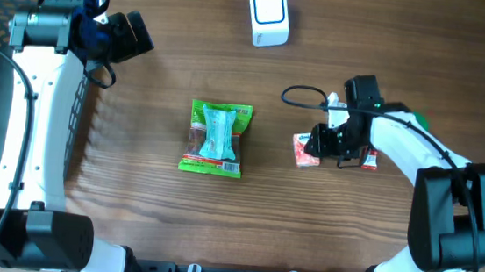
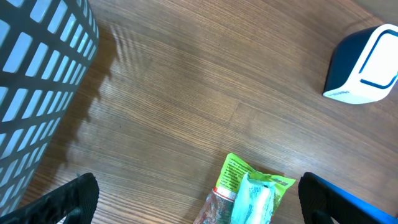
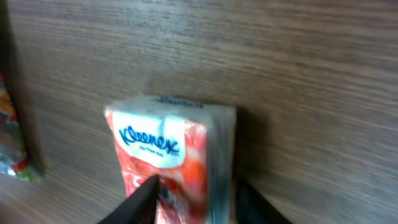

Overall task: Scan the item barcode
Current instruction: 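Lower the right gripper onto the red tissue pack and grasp it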

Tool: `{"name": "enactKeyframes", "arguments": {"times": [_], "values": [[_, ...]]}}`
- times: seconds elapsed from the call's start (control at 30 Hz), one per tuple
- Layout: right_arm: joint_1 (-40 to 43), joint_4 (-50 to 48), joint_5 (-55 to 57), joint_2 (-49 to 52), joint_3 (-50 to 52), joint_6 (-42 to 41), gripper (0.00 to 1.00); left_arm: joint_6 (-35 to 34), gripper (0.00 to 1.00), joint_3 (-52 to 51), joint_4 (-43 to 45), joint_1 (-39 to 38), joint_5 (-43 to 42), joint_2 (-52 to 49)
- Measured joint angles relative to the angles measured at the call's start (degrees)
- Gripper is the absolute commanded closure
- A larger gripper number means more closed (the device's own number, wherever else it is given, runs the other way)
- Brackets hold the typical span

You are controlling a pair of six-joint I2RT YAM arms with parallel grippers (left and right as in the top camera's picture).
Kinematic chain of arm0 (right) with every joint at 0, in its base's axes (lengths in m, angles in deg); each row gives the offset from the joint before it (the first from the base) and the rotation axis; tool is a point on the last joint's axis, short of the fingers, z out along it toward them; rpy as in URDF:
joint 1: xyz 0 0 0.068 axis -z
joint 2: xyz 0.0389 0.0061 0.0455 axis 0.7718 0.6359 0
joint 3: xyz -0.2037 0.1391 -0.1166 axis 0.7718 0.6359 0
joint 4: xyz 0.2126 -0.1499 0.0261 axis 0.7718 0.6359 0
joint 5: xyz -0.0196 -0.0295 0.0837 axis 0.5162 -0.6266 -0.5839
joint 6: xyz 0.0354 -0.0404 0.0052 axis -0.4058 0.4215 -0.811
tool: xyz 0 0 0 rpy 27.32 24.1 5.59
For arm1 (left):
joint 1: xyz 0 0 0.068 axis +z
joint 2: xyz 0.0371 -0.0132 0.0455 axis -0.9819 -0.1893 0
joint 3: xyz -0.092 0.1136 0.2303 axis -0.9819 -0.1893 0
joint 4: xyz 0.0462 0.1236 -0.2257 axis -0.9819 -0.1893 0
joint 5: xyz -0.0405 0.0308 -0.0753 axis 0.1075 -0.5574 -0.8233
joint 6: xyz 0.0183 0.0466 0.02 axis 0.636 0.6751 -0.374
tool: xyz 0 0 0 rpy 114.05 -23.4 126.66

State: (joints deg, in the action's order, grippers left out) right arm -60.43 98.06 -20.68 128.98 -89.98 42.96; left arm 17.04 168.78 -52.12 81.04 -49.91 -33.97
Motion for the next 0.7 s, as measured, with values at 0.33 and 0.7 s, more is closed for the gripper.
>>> {"name": "enactKeyframes", "arguments": {"times": [0.33, 0.7], "values": [[0.1, -0.7, -2.2, -1.1, 0.3, 0.3, 0.62, 0.0, 0.00, 0.0, 0.0, 0.0, 0.0, 0.0], [0.1, -0.5, -2.2, -1.1, 0.1, 0.2, 0.61, 0.0, 0.00, 0.0, 0.0, 0.0, 0.0, 0.0]]}}
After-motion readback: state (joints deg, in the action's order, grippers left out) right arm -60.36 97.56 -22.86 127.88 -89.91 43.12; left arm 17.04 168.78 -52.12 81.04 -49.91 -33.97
